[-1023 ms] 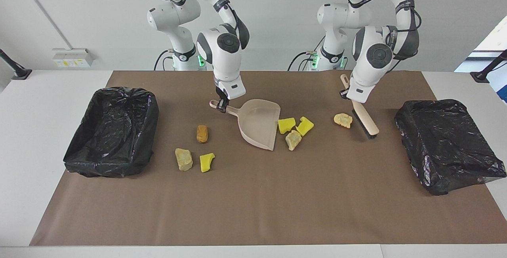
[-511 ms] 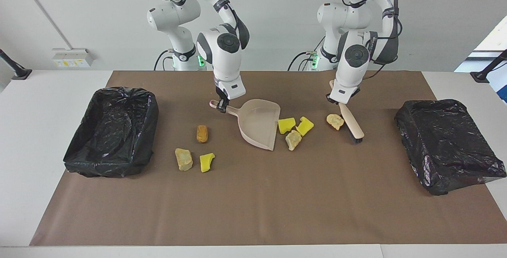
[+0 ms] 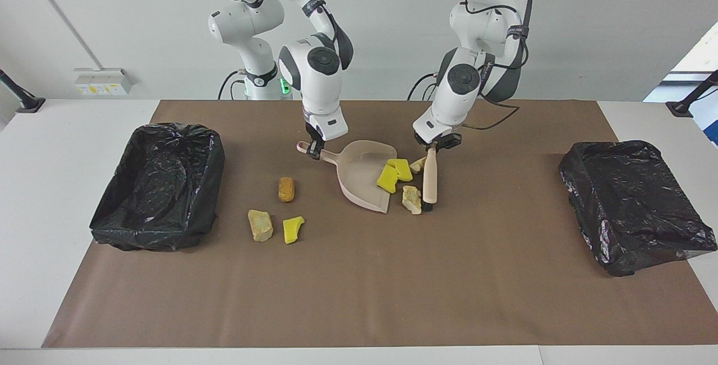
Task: Sweep and dump trash in bin
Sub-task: 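Brush the debris into the dustpan with the left gripper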
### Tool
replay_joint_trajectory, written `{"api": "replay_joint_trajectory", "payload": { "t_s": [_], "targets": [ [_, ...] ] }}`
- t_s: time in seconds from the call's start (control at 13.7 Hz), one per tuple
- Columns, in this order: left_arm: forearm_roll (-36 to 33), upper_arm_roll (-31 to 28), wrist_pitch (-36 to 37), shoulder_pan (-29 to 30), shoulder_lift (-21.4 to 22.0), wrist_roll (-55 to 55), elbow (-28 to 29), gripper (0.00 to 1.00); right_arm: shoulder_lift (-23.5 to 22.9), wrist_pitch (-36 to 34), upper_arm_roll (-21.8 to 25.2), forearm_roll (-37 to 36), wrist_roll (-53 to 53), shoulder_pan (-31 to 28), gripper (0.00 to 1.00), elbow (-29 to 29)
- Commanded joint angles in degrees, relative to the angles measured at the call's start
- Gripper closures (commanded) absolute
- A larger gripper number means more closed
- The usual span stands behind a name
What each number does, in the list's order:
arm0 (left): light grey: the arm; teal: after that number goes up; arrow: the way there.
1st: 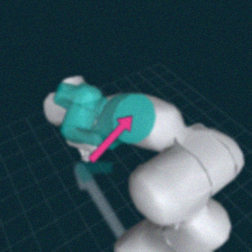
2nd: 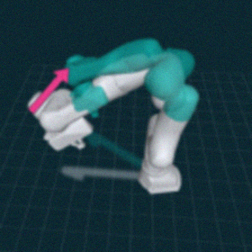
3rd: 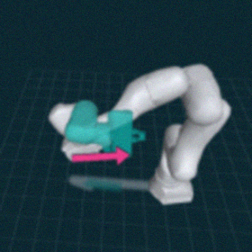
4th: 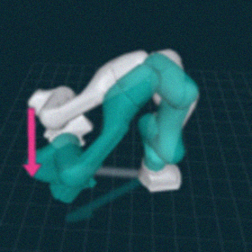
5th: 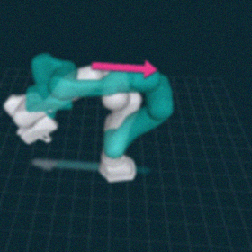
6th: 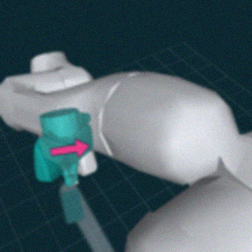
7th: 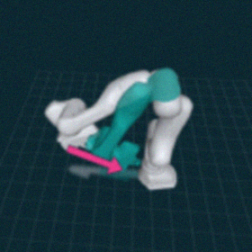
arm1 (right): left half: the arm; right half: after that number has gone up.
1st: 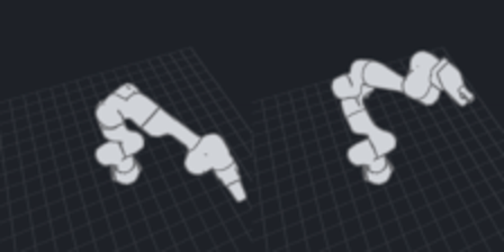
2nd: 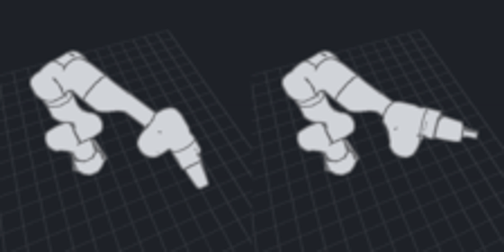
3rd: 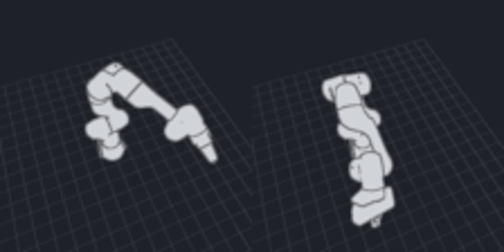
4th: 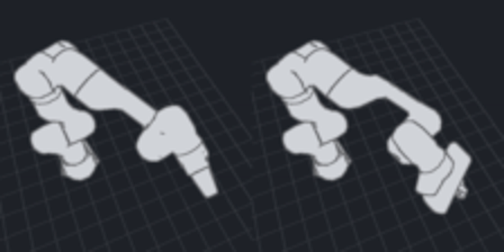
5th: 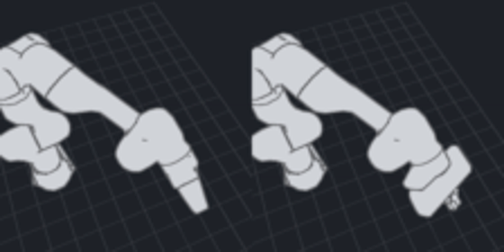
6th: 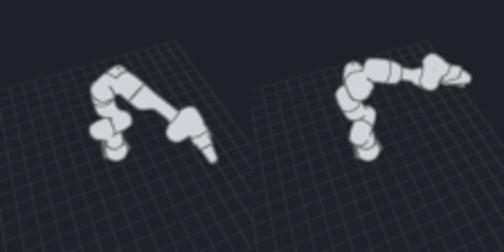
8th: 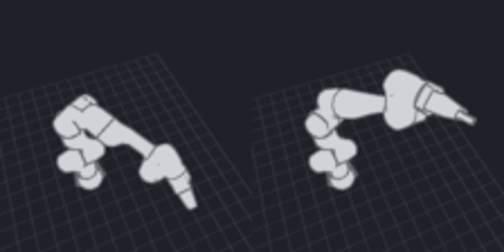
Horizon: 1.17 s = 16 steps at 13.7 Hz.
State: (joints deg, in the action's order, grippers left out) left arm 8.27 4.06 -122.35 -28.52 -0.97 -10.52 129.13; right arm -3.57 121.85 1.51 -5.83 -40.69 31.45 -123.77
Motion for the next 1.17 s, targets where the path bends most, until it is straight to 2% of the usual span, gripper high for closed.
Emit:
{"api": "replay_joint_trajectory", "payload": {
  "t_s": [0.0,0.29,0.44,0.66,0.88,1.1],
  "targets": [
    [3.3,-0.9,-1.8,-4.8,0.0,0.9,-0.5,1.00,-0.4,0.2,-0.2,0.0,0.3,-0.2,1.00,0.5],
    [7.3,-1.0,-1.2,-10.9,-0.1,-1.3,-3.1,1.00,-0.4,0.2,-0.3,0.0,0.4,-0.2,1.00,0.5],
    [7.3,-0.9,-0.6,-11.3,-1.0,-3.8,-6.2,1.00,-0.4,0.2,-0.3,0.0,0.4,-0.2,1.00,0.5],
    [7.3,-1.2,3.6,-9.8,0.3,-4.9,-9.6,1.00,-0.4,0.2,-0.2,0.0,1.1,-0.2,1.00,0.5],
    [7.1,-1.5,11.0,-8.5,2.5,-9.0,-9.4,1.00,-0.4,0.2,-0.2,0.0,1.1,-0.2,1.00,0.5],
    [6.1,-1.8,14.1,-8.3,5.4,-15.0,-5.7,1.00,-0.4,0.2,-0.3,0.0,1.1,-0.2,1.00,0.5]
  ]
}}
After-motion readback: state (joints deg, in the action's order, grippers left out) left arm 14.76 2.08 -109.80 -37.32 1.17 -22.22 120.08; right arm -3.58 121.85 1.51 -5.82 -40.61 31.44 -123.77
